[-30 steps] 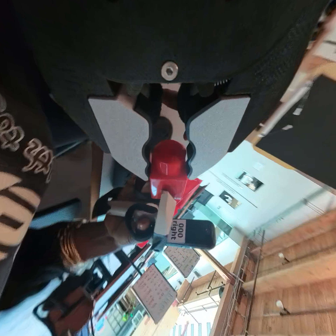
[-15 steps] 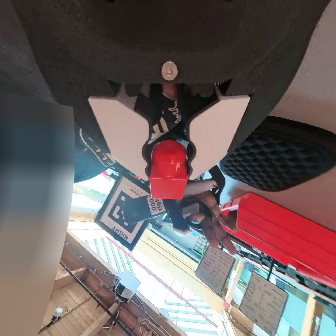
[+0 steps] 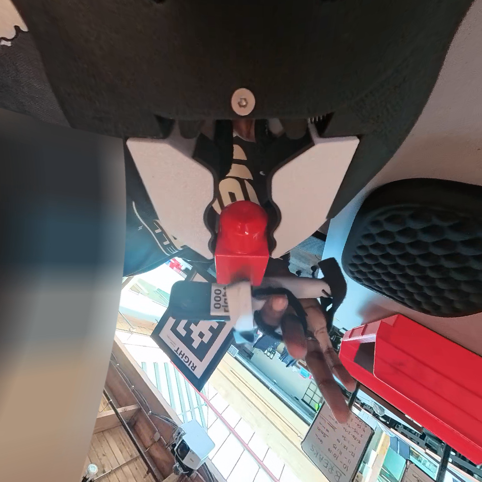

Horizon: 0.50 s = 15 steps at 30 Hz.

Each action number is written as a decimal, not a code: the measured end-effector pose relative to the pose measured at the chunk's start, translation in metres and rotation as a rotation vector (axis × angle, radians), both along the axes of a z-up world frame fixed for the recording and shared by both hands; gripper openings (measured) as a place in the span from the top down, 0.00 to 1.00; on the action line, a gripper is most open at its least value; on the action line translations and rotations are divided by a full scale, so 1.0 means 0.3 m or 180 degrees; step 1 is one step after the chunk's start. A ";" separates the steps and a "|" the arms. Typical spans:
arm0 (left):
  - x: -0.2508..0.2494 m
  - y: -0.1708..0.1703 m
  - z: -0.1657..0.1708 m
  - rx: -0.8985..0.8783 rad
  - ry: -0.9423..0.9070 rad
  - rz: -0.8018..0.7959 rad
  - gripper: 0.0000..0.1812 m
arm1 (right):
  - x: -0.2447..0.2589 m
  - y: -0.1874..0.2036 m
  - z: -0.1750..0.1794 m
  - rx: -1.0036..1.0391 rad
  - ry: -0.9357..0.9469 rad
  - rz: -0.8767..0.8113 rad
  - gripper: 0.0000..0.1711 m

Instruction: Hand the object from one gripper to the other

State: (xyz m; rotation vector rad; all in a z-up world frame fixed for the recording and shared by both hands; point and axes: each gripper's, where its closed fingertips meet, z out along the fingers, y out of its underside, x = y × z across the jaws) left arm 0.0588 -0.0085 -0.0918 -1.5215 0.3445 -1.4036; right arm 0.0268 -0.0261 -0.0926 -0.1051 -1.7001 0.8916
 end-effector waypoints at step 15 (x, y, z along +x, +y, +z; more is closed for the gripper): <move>-0.135 0.039 0.063 0.3092 0.2715 0.2377 0.53 | 0.008 0.096 0.079 -0.3297 -0.2143 0.0444 0.78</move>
